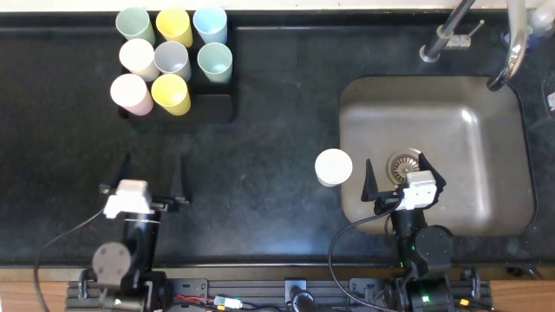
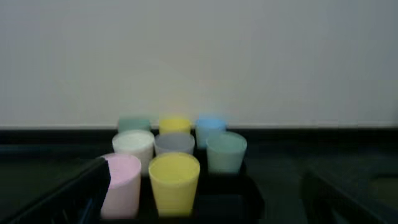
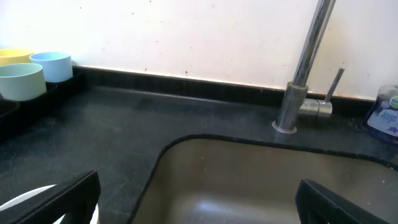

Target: Store Cups

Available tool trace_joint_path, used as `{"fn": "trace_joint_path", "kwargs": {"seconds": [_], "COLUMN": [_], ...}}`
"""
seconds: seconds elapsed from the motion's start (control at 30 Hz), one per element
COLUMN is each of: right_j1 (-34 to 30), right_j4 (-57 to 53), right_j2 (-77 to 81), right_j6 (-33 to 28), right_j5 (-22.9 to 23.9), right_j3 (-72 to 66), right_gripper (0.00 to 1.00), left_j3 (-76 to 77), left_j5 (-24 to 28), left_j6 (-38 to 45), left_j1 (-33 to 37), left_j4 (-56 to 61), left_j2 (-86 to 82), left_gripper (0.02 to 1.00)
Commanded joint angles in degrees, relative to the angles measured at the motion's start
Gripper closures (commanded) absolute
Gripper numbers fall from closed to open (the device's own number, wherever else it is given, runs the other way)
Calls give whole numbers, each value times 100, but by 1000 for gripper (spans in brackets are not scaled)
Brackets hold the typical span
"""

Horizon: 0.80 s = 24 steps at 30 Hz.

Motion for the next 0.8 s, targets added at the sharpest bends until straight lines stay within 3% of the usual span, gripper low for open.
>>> {"fn": "trace_joint_path", "kwargs": {"seconds": [0.03, 0.17, 0.8], "right_j1": [-39, -39, -39], "right_j4": [35, 35, 35], "right_j2": [-66, -66, -66], "right_j6": [-2, -2, -2], "right_j5": [24, 24, 24], "right_j3": [-74, -74, -74], "right_gripper": [3, 3, 3], "left_j3": [-70, -70, -70], "left_j5": [358, 385, 387], "left_j6": [146, 149, 149], "left_j1": [20, 20, 20], "left_j4": [-378, -935, -914], "left_j2": [-68, -68, -50], "left_gripper": [18, 18, 18]}}
